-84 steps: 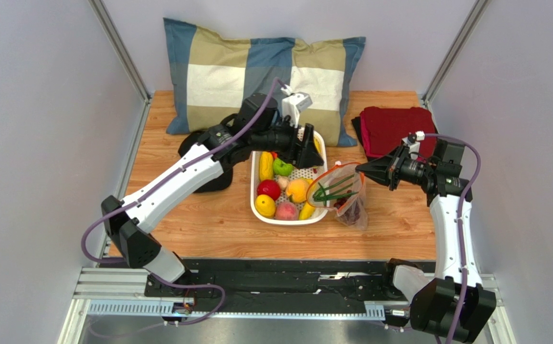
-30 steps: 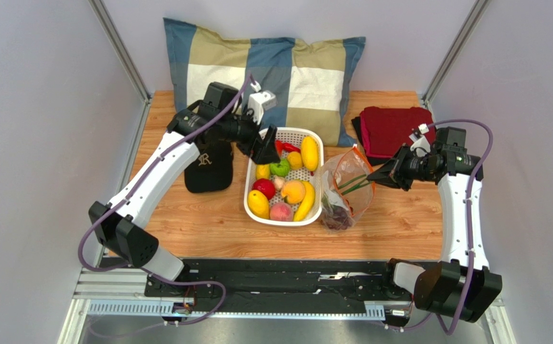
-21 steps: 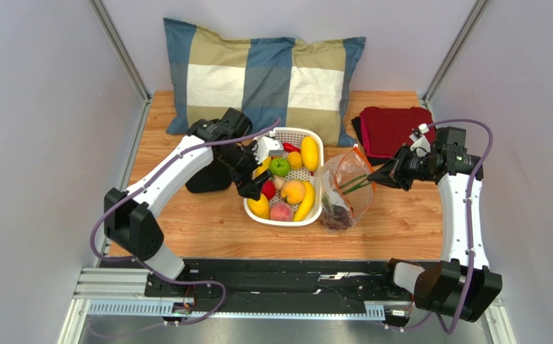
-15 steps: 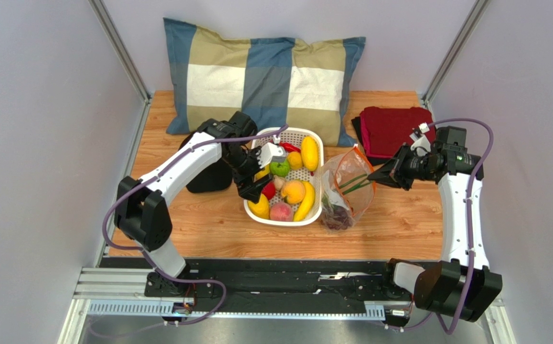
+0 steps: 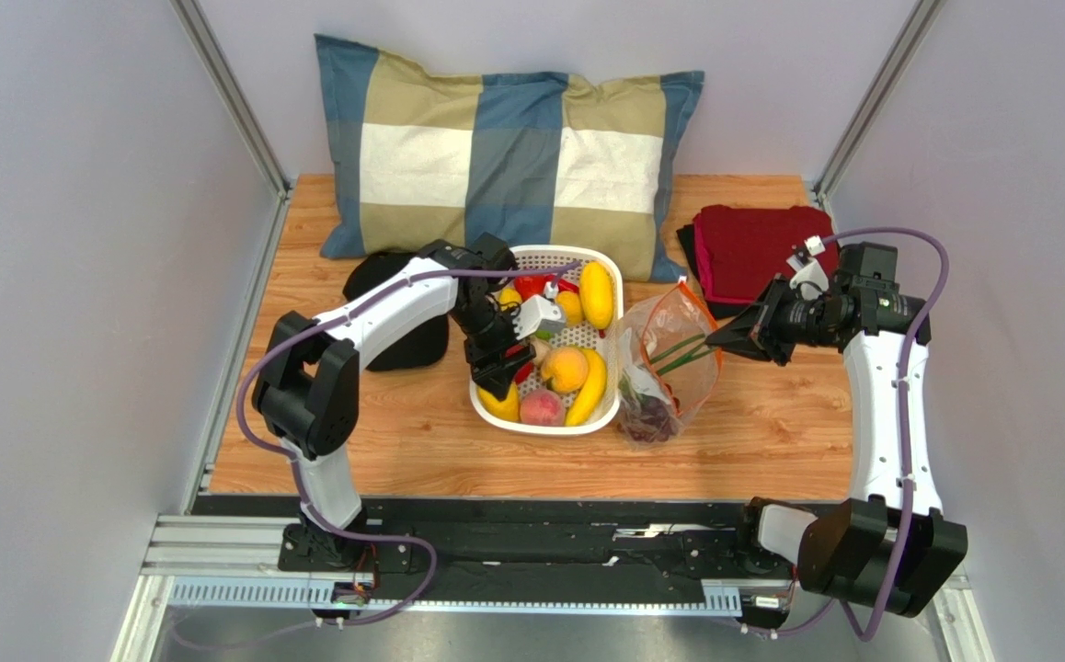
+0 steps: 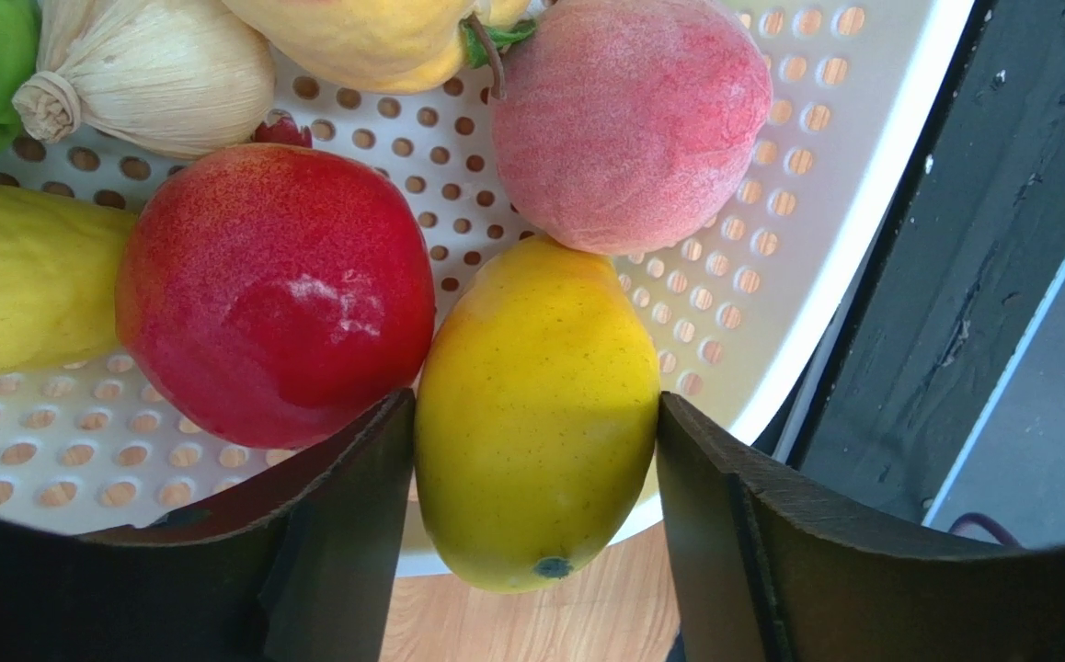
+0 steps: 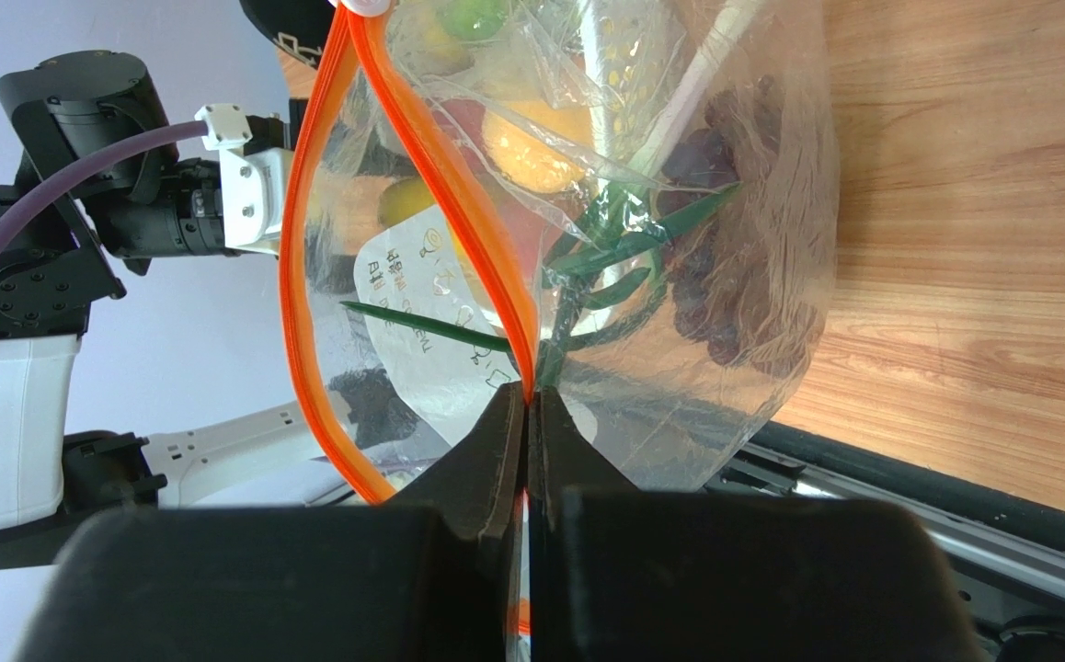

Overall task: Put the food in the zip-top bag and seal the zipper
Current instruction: Pick up the fake fruit from the bin, then place the fake fruit in the zipper food storage bag.

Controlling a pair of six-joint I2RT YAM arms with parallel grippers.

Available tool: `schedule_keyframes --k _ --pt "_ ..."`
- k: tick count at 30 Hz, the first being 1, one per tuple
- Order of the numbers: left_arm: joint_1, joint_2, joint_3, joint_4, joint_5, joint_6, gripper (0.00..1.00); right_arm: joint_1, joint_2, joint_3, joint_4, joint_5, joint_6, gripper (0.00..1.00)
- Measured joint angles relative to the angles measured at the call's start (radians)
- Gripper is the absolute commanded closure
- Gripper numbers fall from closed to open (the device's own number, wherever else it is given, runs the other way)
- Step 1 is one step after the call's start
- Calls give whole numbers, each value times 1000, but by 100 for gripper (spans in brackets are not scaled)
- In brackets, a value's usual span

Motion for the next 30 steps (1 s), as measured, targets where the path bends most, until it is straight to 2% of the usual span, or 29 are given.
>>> schedule_keyframes --k 2,4,5,8,10,14,16,21,26,30 --pt "0 0 0 -1 5 2 51 0 1 0 0 0 0 100" --pt "0 -1 2 -11 13 6 59 0 2 0 0 0 0 100" --pt "0 -1 3 -17 18 7 69 0 3 0 0 0 0 100" --pt "0 -7 36 -63 33 7 84 0 5 0 0 0 0 100" --pt "0 -24 79 -97 45 2 89 0 5 0 1 0 0 100" --pt "0 -87 223 -151 68 -26 92 0 5 0 3 -5 0 100" --pt "0 -113 346 -166 86 -63 92 0 5 0 5 -10 1 100" --pt "-27 -127 654 -84 133 -222 91 8 5 0 10 -24 5 100" --pt "-162 -106 829 13 127 -348 89 22 5 0 18 -43 13 100" --pt "-278 -47 875 51 92 -383 89 40 5 0 32 -59 25 100"
